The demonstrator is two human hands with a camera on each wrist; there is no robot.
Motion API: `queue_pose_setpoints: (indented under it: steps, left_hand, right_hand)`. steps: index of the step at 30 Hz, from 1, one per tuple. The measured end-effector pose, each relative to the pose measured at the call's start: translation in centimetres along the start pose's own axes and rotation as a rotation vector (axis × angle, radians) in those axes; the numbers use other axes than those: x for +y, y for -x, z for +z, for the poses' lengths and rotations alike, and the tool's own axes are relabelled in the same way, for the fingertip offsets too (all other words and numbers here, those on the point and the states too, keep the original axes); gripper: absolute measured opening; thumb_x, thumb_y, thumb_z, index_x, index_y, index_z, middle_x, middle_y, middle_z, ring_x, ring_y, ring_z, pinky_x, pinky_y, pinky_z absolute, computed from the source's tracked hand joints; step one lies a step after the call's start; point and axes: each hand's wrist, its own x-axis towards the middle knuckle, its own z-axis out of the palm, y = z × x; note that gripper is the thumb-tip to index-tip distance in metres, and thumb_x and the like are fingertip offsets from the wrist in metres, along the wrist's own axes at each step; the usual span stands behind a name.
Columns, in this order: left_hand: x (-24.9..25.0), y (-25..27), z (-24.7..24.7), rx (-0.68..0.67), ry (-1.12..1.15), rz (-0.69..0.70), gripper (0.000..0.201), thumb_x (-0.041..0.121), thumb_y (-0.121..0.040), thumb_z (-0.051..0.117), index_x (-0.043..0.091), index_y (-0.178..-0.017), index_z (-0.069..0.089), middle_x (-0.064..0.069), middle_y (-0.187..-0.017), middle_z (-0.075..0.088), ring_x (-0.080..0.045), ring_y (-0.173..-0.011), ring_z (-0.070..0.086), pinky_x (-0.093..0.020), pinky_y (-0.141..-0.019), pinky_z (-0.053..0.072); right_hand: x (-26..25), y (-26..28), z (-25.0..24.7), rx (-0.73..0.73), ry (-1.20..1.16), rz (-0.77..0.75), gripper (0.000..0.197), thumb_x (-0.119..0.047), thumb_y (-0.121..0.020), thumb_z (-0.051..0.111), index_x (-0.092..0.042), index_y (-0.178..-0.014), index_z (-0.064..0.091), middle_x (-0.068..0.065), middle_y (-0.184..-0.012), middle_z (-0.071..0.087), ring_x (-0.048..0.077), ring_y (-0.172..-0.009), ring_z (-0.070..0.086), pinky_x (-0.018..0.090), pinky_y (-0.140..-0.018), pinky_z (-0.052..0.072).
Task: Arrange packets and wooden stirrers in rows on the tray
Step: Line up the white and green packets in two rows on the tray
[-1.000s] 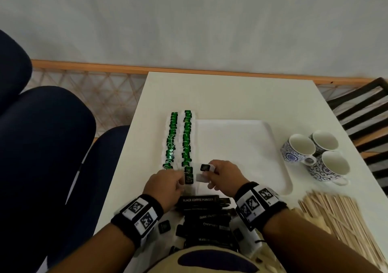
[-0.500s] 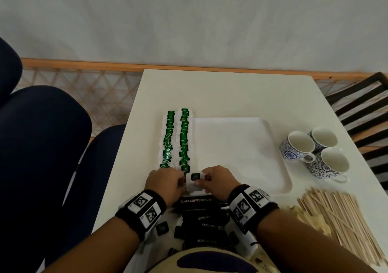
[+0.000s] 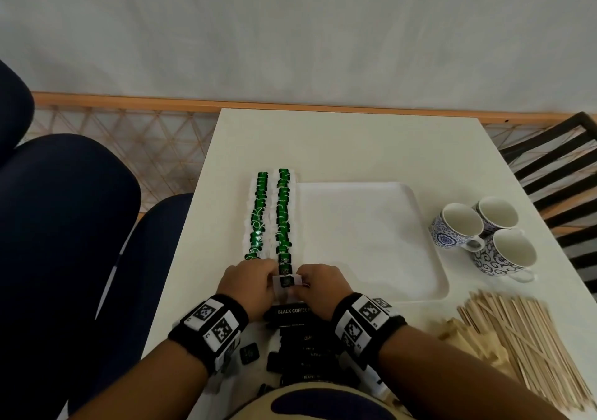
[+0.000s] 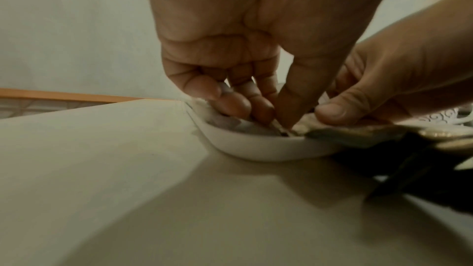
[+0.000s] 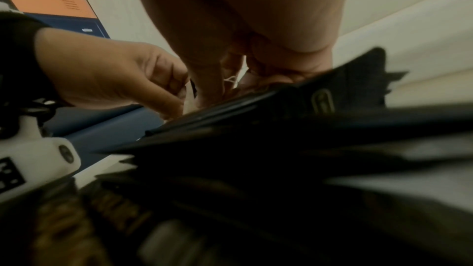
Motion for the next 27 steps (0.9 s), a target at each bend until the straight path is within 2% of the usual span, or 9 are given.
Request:
queue_pose_setpoints:
  steps: [2, 4, 8, 11, 15, 18, 22, 27]
  left_hand:
    - [-0.4, 0.3, -0.1, 0.025, 0.049, -0.029, 0.008, 0.022, -0.083, 0.051, 0.029, -0.084, 0.047, 0.010, -0.078, 0.055, -0.020, -0.078, 0.056, -0.029, -0.070, 0.035]
    - [-0.7, 0.6, -0.2, 0.034, 0.077, -0.052, 0.012, 0.019, -0.081, 0.051, 0.028, -0.082, 0.043, 0.008, -0.074, 0.056, -0.019, -0.072, 0.055, -0.029, -0.068, 0.036]
    - [-1.1, 1.2, -0.7, 0.032, 0.103, -0.104, 0.020, 0.020, -0.074, 0.058, 0.026, -0.080, 0.040, 0.006, -0.072, 0.053, -0.018, -0.068, 0.053, -0.030, -0.062, 0.036]
    - [-1.7, 1.5, -0.9, 0.035, 0.107, -0.208, 0.029, 0.025, -0.071, 0.064, 0.025, -0.085, 0.038, 0.007, -0.077, 0.051, -0.017, -0.069, 0.052, -0.029, -0.058, 0.035]
    - [-2.6, 1.8, -0.9, 0.012, 0.079, -0.352, 0.039, 0.045, -0.075, 0.070, 0.021, -0.088, 0.042, 0.003, -0.085, 0.056, -0.019, -0.080, 0.057, -0.031, -0.068, 0.047]
    - [-2.9, 1.9, -0.8, -0.028, 0.016, -0.349, 0.038, 0.053, -0.077, 0.067, 0.022, -0.087, 0.046, 0.003, -0.091, 0.058, -0.018, -0.085, 0.058, -0.032, -0.074, 0.048]
    - [-2.7, 1.6, -0.7, -0.047, -0.054, -0.321, 0.034, 0.053, -0.081, 0.063, 0.024, -0.086, 0.046, 0.004, -0.094, 0.059, -0.019, -0.088, 0.058, -0.032, -0.079, 0.048]
    - [-2.9, 1.1, -0.9, -0.041, -0.072, -0.320, 0.027, 0.047, -0.083, 0.061, 0.024, -0.088, 0.048, 0.005, -0.094, 0.059, -0.019, -0.088, 0.058, -0.030, -0.075, 0.045]
  right_hand:
    - [-0.2, 0.0, 0.0, 0.008, -0.016, 0.013, 0.022, -0.039, -0.086, 0.065, -0.025, -0.073, 0.055, -0.003, -0.076, 0.059, 0.020, -0.079, 0.053, 0.026, -0.067, 0.039]
    - [-0.2, -0.1, 0.1, 0.021, -0.019, 0.031, 0.022, -0.043, -0.084, 0.067, -0.021, -0.085, 0.060, 0.001, -0.087, 0.064, 0.021, -0.084, 0.056, 0.027, -0.071, 0.043]
    - [-0.5, -0.2, 0.2, 0.026, -0.001, 0.065, 0.028, -0.044, -0.083, 0.067, -0.022, -0.080, 0.051, -0.001, -0.084, 0.059, 0.020, -0.082, 0.055, 0.029, -0.070, 0.046]
    - [-0.7, 0.1, -0.1, 0.029, -0.063, 0.118, 0.037, -0.049, -0.078, 0.071, -0.021, -0.086, 0.048, 0.000, -0.091, 0.058, 0.018, -0.083, 0.055, 0.028, -0.067, 0.045]
    - [-0.6, 0.3, -0.7, -0.035, 0.036, 0.121, 0.041, -0.054, -0.073, 0.073, -0.024, -0.088, 0.049, -0.002, -0.099, 0.059, 0.018, -0.092, 0.056, 0.031, -0.080, 0.049]
    - [-0.7, 0.3, -0.8, -0.068, 0.081, 0.120, 0.042, -0.056, -0.071, 0.073, -0.024, -0.085, 0.050, -0.001, -0.099, 0.061, 0.019, -0.093, 0.058, 0.034, -0.082, 0.051]
    - [-1.2, 0.4, -0.7, -0.066, 0.101, 0.151, 0.040, -0.055, -0.074, 0.072, -0.023, -0.088, 0.051, 0.000, -0.102, 0.061, 0.021, -0.096, 0.060, 0.037, -0.086, 0.052]
    - [-1.4, 0.4, -0.6, -0.066, 0.111, 0.170, 0.045, -0.059, -0.073, 0.071, -0.023, -0.091, 0.051, 0.001, -0.106, 0.062, 0.022, -0.098, 0.060, 0.040, -0.090, 0.050]
